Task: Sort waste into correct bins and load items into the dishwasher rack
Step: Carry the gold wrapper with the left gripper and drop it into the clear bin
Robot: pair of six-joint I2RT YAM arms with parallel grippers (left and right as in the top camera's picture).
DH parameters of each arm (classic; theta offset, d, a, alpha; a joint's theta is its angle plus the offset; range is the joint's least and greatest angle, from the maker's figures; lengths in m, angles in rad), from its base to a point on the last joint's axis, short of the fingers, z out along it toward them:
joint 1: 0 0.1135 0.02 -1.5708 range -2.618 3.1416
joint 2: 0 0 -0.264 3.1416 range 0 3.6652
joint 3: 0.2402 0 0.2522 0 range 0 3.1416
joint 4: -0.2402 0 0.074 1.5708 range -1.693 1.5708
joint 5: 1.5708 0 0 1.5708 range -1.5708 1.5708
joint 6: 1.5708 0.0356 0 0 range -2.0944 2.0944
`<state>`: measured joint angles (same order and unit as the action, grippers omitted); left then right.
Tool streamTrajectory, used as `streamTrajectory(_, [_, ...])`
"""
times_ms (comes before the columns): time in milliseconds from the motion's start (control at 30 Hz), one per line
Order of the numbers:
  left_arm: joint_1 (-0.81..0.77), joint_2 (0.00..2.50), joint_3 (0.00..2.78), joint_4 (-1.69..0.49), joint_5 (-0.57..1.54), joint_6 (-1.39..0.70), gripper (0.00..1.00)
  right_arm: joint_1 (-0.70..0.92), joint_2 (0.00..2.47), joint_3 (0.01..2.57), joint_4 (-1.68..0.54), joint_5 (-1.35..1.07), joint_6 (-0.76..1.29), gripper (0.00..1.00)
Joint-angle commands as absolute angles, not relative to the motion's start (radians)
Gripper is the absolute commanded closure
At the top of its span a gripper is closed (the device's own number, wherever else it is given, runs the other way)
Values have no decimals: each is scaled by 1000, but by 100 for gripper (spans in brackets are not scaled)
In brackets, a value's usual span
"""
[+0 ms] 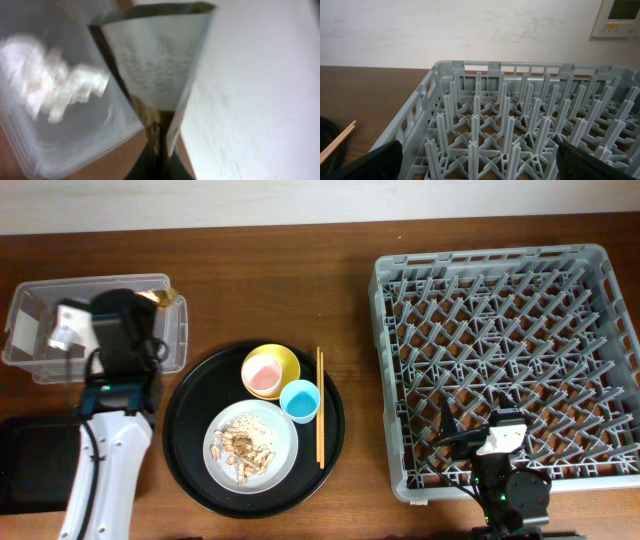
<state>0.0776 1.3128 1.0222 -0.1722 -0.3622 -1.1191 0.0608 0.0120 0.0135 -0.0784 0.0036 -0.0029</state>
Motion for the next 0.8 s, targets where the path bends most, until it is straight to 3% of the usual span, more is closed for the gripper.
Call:
streamTrajectory(0, [158, 1336, 1054, -157, -318, -918, 94, 65, 6, 6, -82, 12, 1, 1])
streamTrajectory(200, [296, 1451, 1060, -149, -358, -825, 94, 65, 6, 6, -82, 12, 1, 2])
streamTrajectory(267, [319, 1503, 1060, -138, -358, -757, 86, 65, 6, 6, -82, 12, 1, 2])
streamTrajectory(300, [324, 1518, 1062, -138, -358, -740, 74, 65, 6, 6, -82, 12, 1, 2])
streamTrajectory(333, [328, 1535, 1063, -136, -358, -730, 54, 65, 6, 6, -82, 12, 1, 2])
streamTrajectory(367, [331, 1546, 1063, -133, -358, -727, 23, 65, 6, 6, -82, 12, 1, 2])
streamTrajectory(400, [330, 1553, 1063, -129, -358, -727, 1, 65, 6, 6, -82, 12, 1, 2])
streamTrajectory(600, [330, 1542, 1089, -122, -255, -701, 1, 65, 6, 6, -82, 12, 1, 2])
streamTrajectory(767, [330, 1448, 1093, -131, 106, -702, 1, 65, 6, 6, -82, 12, 1, 2])
